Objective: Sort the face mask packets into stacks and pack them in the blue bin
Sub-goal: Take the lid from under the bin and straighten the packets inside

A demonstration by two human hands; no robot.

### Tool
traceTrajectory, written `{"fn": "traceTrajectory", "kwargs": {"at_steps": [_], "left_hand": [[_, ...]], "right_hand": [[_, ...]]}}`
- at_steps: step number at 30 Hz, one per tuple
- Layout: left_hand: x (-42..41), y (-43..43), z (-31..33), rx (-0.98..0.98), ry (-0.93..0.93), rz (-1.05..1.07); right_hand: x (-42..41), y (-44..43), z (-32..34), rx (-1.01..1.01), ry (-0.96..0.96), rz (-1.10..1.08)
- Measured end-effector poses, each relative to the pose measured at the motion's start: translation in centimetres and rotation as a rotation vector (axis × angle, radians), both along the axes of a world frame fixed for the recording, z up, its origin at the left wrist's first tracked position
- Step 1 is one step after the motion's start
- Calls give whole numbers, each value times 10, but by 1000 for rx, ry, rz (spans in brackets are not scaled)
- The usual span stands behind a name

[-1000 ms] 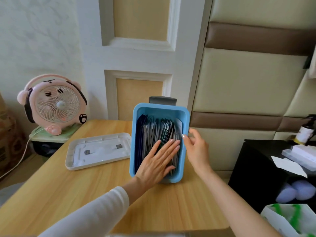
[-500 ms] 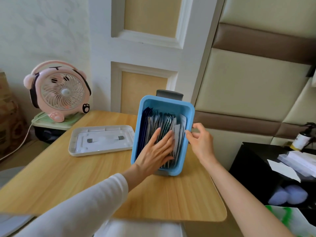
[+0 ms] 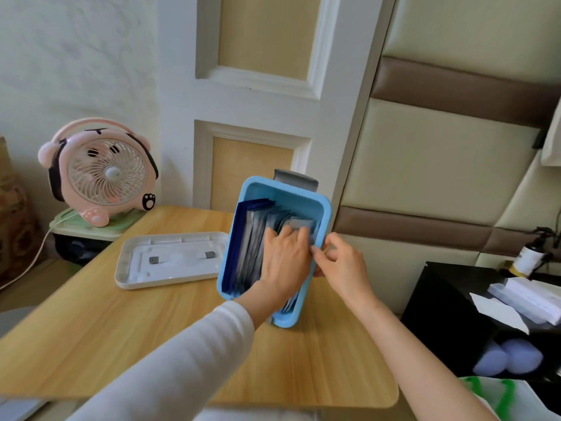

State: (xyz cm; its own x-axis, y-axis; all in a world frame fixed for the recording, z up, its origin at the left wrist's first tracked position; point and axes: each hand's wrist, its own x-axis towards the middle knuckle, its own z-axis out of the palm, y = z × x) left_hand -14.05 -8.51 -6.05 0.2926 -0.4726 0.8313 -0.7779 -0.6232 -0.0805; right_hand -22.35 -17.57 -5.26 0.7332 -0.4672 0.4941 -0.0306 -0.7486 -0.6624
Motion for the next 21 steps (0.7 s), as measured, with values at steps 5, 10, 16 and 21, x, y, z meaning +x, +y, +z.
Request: {"fn": "traceTrajectory", "kwargs": {"at_steps": [5, 10, 16, 21], "left_hand": [[18, 1, 6, -35, 102, -27], [23, 4, 50, 41, 515, -176], [26, 8, 58, 154, 574, -270], [30, 13, 58, 110, 614, -238]], "right_hand": [[-1, 2, 10, 170, 62, 155], [-2, 3, 12, 238, 78, 202], [-2, 5, 10, 246, 69, 200], [-4, 1, 12, 202, 103, 203]]}}
